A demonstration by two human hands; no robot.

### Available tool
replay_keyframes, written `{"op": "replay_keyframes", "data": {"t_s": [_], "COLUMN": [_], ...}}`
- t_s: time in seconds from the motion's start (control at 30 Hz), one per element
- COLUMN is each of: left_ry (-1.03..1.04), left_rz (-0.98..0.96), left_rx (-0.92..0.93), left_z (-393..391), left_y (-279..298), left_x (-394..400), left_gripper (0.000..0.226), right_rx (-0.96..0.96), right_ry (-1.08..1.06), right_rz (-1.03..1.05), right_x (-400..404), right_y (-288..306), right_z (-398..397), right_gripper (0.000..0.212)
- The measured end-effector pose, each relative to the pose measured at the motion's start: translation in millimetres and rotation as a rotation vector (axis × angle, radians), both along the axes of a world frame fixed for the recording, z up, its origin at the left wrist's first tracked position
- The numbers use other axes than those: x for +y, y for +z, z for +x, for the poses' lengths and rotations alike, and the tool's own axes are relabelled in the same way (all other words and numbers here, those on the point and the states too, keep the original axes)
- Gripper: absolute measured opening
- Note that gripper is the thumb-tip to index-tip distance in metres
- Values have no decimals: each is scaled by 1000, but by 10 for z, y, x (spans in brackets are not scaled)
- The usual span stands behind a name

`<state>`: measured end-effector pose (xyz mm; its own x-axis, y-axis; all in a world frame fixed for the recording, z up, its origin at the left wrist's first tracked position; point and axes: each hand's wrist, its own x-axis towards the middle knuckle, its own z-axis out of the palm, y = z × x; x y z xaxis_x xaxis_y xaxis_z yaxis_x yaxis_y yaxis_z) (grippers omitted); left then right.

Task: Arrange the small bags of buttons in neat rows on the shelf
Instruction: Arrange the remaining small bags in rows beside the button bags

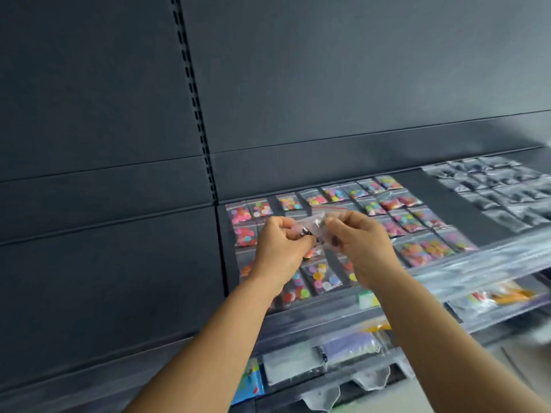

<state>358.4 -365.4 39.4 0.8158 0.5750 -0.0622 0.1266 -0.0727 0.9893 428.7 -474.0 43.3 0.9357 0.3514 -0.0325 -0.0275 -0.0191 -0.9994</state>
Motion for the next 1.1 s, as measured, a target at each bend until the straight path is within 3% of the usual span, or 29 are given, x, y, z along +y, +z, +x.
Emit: {"op": "replay_keyframes", "data": {"t_s": [0.17,0.4,0.5,0.83,0.97,1.1], "left_ry": [-118,-333,-412,-528,-643,-637], "left_rz": [39,-23,-1,8,74,61], "left_rx": [11,-15,-31,-57,-16,0], "left_z": [487,1107,1406,2712,3250,3736], "left_y": [16,76,70,-40,-49,-38], "left_x": [-929,-2010,-2350,-3103,-3342,-3544], "left_gripper": [13,13,15,3,21,15], "right_rx": [9,48,61,48,42,64], "right_ry": [-125,-180,-280,-500,-554,-507], "right_rz": [7,61,74,47,51,85], "right_x": [-985,-2141,-2515,-3347,-3586,-3804], "right_y": [-10,47,6,-121,-61,-8], "right_z": [385,790,1033,2125,2641,3049], "right_gripper": [22,1,5,7,8,12]}}
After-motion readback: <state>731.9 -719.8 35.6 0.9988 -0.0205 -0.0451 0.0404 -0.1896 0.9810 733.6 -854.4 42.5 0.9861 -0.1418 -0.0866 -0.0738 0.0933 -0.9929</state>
